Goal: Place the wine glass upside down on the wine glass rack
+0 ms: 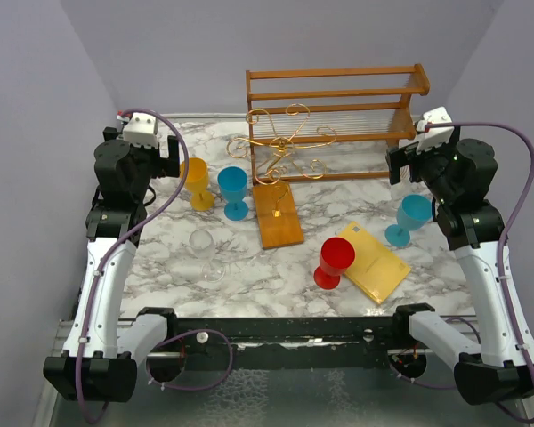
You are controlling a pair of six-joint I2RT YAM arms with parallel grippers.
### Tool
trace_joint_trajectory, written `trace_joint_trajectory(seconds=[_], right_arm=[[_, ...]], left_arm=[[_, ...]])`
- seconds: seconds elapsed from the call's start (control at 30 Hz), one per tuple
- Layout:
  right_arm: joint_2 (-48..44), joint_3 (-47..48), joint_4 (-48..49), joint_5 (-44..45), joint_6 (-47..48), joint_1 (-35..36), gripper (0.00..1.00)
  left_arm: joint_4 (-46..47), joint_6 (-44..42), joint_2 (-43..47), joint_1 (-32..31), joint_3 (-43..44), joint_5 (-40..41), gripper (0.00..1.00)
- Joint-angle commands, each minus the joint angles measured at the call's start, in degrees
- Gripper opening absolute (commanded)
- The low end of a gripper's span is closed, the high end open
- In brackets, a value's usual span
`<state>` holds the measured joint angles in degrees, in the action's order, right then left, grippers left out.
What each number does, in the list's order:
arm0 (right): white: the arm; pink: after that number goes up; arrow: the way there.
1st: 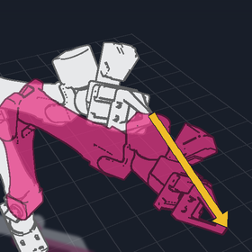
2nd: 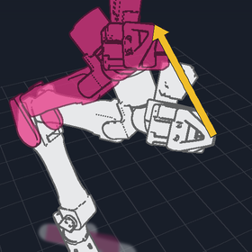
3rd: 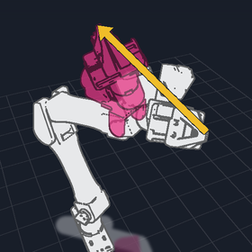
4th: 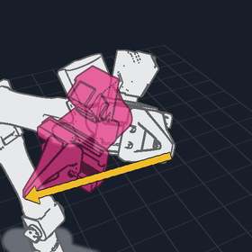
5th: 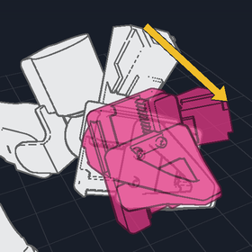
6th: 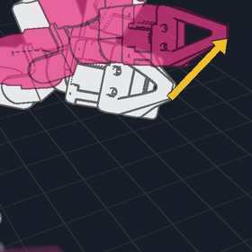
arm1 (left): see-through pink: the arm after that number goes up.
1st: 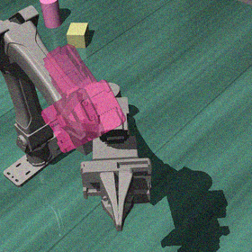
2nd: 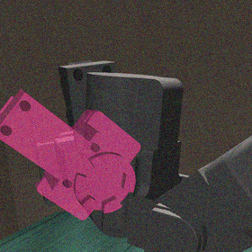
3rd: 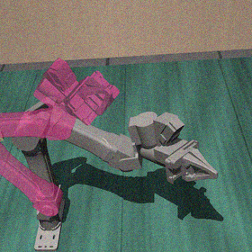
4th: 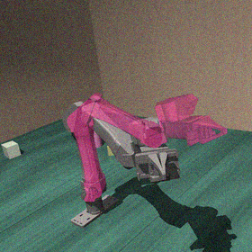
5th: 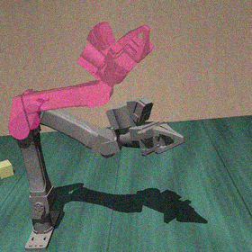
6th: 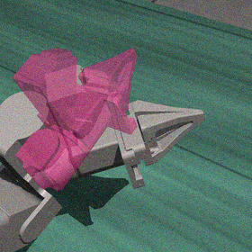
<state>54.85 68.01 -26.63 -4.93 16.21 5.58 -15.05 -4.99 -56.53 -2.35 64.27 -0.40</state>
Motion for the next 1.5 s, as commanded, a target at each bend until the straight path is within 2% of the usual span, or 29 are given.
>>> trace_joint_trajectory(seconds=[0.0,0.37,0.7,1.13,1.47], right_arm=[[-0.94,-0.13,1.85,1.11,1.33,0.39,1.00],[-1.02,1.17,-0.63,0.10,2.14,0.38,1.00],[-2.35,2.08,-4.92,1.59,4.03,0.14,1.00],[-2.49,4.58,-11.51,1.81,4.70,-4.22,1.00],[-3.53,1.74,-14.36,1.89,3.71,-9.78,1.00]], left_arm=[[1.19,0.33,0.59,0.32,2.48,-1.06,0.99],[-0.09,0.71,-0.18,0.42,5.07,-1.80,0.99],[-3.40,0.70,-1.78,0.42,8.47,-6.21,0.99],[-7.48,1.00,-4.65,0.35,14.57,-8.99,0.99],[-10.54,0.41,-6.53,0.42,17.46,-10.26,0.99]])
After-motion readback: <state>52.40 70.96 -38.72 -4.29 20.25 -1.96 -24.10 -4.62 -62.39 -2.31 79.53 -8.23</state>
